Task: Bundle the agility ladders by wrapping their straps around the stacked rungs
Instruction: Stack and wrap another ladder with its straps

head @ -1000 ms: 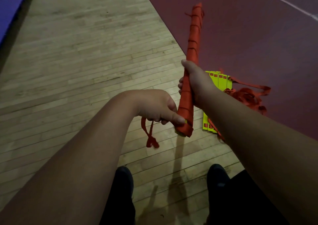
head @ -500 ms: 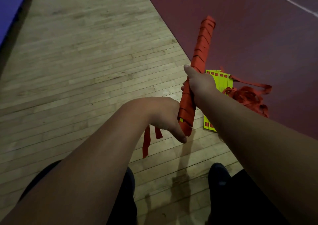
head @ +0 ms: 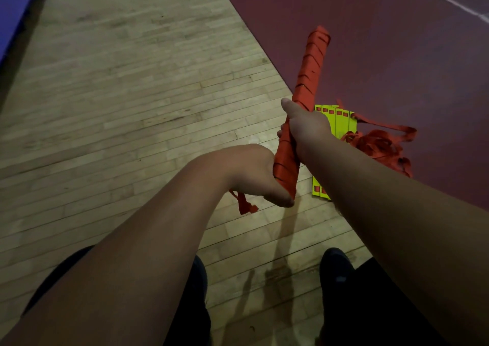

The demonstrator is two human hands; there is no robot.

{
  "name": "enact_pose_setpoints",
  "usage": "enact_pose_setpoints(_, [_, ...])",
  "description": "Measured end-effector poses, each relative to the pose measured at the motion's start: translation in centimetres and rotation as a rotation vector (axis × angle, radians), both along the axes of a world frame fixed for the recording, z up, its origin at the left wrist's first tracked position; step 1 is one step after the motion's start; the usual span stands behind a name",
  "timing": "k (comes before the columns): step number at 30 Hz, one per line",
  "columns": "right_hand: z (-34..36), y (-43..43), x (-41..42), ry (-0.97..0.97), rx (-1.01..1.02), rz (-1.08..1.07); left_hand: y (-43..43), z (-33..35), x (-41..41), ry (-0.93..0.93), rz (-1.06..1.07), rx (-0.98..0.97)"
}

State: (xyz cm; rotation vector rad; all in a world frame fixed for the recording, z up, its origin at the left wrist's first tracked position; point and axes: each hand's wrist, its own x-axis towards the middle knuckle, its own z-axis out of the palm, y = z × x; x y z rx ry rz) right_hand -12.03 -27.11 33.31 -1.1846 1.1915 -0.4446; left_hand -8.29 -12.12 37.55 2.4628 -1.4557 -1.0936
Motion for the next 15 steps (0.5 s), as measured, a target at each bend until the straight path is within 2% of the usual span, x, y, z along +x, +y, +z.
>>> enact_pose_setpoints(3, [0.2,0.2,0.0,-0.047,0.034,0.009,0.0,0.1,0.3,0.003,0.012,0.003])
enact_pose_setpoints(7, [1.1,0.2,-0.2,-0.206,0.119,0.013,0.3,1.2,0.9,0.008,-0.026,0.016])
enact_pose_setpoints(10, [2.1,-0.1,-0.4,-0.36,0.279,0.054,0.6,1.8,1.4,0.026,-0.015,0.018])
enact_pose_setpoints(13, [3.2,-0.6,-0.6,-0.491,0.439,0.183,1.2,2.3,1.9,0.073,-0.001,0.03])
enact_pose_setpoints(15, [3.6,-0.5,-0.6,-0.521,0.471,0.219,1.3,2.4,2.0,0.063,0.0,0.031])
